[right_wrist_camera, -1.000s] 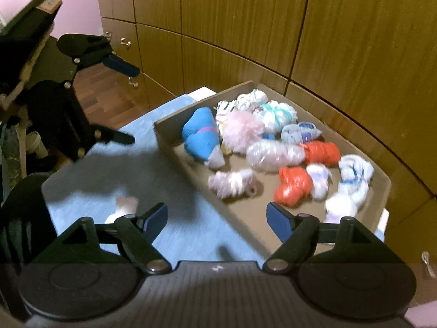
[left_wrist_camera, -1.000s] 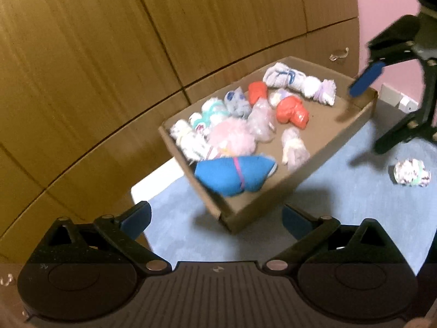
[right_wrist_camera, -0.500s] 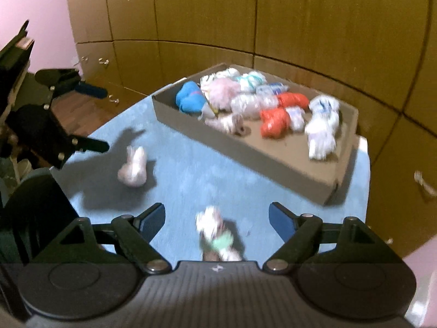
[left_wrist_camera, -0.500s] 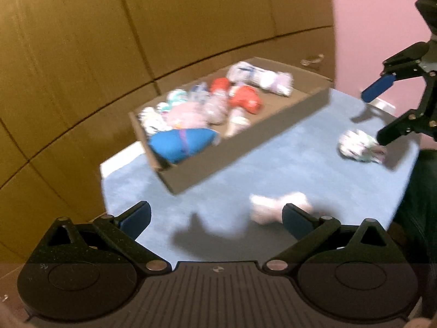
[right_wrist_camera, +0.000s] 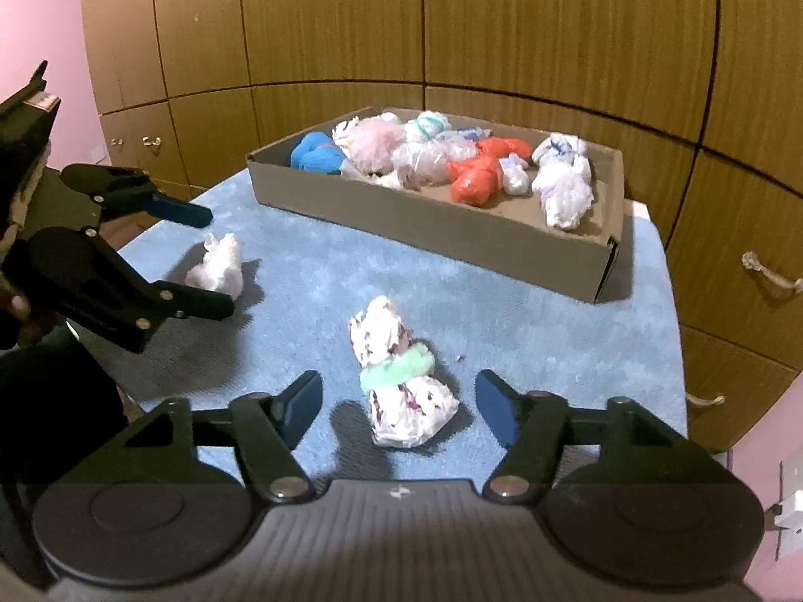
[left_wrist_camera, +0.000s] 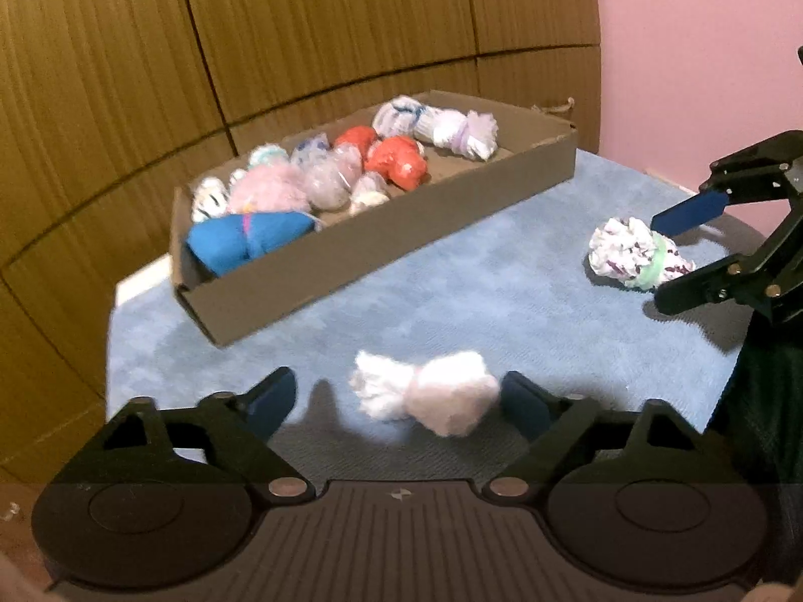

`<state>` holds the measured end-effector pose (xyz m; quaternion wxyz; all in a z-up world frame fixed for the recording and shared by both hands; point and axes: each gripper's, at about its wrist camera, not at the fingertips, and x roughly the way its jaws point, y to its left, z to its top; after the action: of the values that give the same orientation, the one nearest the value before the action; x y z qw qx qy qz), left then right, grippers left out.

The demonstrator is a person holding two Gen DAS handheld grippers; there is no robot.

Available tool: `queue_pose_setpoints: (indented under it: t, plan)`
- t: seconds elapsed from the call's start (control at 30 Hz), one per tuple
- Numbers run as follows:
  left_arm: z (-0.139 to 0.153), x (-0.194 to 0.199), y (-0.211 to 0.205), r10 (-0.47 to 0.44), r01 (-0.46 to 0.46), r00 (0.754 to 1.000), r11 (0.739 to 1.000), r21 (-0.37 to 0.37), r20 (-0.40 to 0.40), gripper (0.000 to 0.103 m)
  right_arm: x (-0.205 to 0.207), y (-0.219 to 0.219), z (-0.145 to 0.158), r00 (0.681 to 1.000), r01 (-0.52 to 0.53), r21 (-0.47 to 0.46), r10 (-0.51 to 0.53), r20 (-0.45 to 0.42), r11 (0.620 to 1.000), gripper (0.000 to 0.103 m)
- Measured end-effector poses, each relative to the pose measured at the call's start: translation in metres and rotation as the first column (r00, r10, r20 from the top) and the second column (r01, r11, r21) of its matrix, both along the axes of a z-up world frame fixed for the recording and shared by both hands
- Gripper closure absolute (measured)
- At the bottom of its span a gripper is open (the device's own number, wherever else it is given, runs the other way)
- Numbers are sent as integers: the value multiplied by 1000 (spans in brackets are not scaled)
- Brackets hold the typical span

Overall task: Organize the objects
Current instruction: 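Grasp the white fluffy bundle with the left gripper while the right grasps the floral green-band sock, then carry both held bundles into the cardboard tray and open both grippers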

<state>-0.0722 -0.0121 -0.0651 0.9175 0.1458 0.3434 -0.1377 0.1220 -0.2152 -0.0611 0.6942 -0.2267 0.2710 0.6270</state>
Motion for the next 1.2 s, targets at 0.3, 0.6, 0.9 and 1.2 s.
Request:
queue_pose_setpoints:
  t: [0.3,0.6,0.9,1.2]
  plan:
    - [0,4,-2,40,-42,999,994,-99,-30,48,7,-2,-5,999,-9,16,10,-34,1000,68]
    - [14,2,2,77,-79,997,990,-121,-24,50,17,-13,4,999,9,48,-7,-52,999,70]
    - [59,25,-7,97,-100,995,990,-104,-35,50,46,-18,43,999,35,91,-32,-36,995,70]
    - [101,77,-44,93,-96,995,993,-75,-38,50,78,8,98,999,-18,105,14,46,994,70]
